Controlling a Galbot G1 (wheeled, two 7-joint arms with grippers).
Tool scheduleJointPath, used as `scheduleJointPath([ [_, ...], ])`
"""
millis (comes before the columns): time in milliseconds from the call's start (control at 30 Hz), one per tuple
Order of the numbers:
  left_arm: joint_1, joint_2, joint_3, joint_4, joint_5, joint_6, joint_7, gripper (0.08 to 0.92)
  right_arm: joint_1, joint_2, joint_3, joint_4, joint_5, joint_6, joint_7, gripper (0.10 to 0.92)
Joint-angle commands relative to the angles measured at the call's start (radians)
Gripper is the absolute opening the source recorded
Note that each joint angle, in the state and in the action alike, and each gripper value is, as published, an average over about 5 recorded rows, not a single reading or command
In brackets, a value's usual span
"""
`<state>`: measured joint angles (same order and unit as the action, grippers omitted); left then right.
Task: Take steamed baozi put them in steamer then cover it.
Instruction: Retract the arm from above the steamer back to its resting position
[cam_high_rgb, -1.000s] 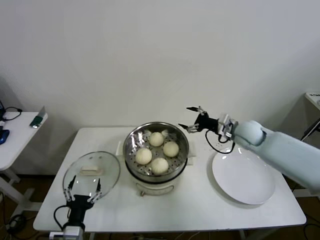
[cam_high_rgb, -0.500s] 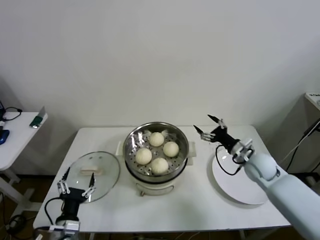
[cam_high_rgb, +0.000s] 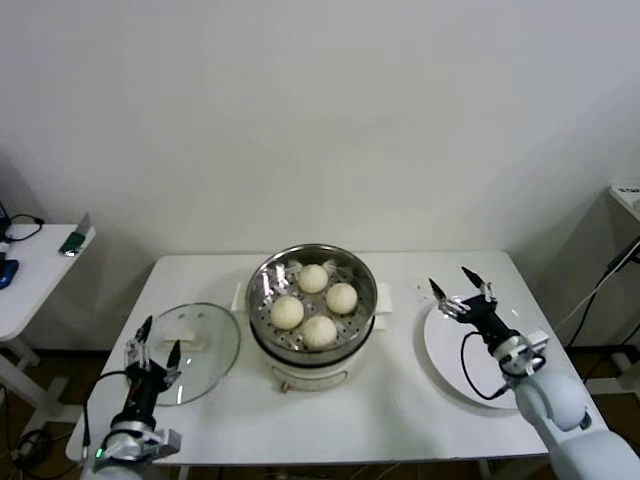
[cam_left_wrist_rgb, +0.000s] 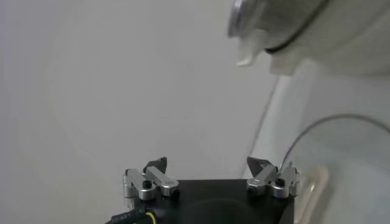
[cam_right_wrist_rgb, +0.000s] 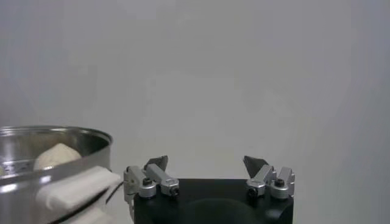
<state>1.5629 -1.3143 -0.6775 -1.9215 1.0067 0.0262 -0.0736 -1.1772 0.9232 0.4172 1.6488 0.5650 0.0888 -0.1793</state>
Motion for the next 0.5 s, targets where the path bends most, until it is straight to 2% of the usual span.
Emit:
scheduleJointPath([
  [33, -0.087, 0.052, 0.026, 0.187, 0.362, -0.022, 0.034, 0.823, -0.141, 0.075, 0.142, 0.021, -0.050, -0.008, -0.004, 0.823],
  [200, -0.119, 0.043, 0.021, 0.254, 0.384, -0.049, 0.045, 0.823, -0.135, 0.060, 0.117, 0.014, -0.060, -0.014, 0.002, 0.823],
  [500, -0.228, 0.026, 0.036, 0.376, 0.378, -0.066, -0.008, 0.823, -0.128, 0.059, 0.106, -0.009, -0.077, -0.008, 0.001, 0.823],
])
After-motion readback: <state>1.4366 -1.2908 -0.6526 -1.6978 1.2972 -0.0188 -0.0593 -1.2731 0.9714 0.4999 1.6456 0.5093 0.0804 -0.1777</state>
